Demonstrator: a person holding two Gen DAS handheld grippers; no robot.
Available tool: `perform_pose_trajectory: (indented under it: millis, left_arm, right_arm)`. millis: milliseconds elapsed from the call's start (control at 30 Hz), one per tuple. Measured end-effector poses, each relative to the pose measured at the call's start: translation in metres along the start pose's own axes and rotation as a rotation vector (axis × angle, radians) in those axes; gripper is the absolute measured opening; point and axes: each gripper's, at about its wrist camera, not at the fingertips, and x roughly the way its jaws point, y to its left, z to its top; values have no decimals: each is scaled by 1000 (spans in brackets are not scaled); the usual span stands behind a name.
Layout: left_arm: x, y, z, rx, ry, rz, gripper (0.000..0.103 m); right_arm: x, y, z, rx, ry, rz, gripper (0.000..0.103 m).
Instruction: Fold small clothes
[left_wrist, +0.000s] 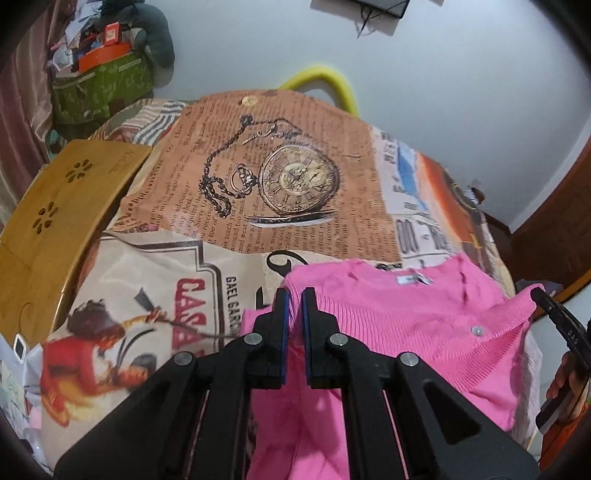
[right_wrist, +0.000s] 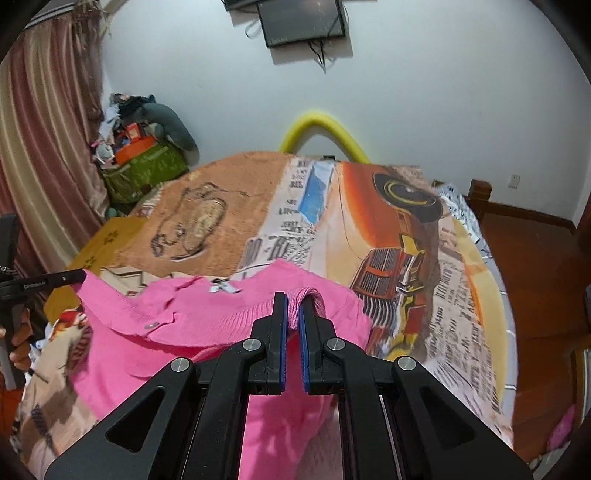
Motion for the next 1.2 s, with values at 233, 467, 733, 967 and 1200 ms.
perform_pose_trajectory:
  millis: [233, 467, 733, 967, 1200]
  left_arm:
    - [30, 5, 10, -19, 30, 81, 7]
    - [0, 7, -6, 45, 37, 74, 16]
    - [-21, 8, -60, 122, 103, 55, 39]
    - [-24, 6, -112, 162, 187, 17, 58]
    - [-23, 0, -138, 179, 193, 13, 16]
  right_arm:
    - [34, -15, -3, 34, 61, -54, 5]
    - [4, -15, -3, 47, 27, -55, 35]
    - [-41, -4, -36, 15, 37, -15, 46]
    - [-46, 6, -101, 10, 181, 5, 46]
    - [-38, 24, -127, -10, 213, 38, 43]
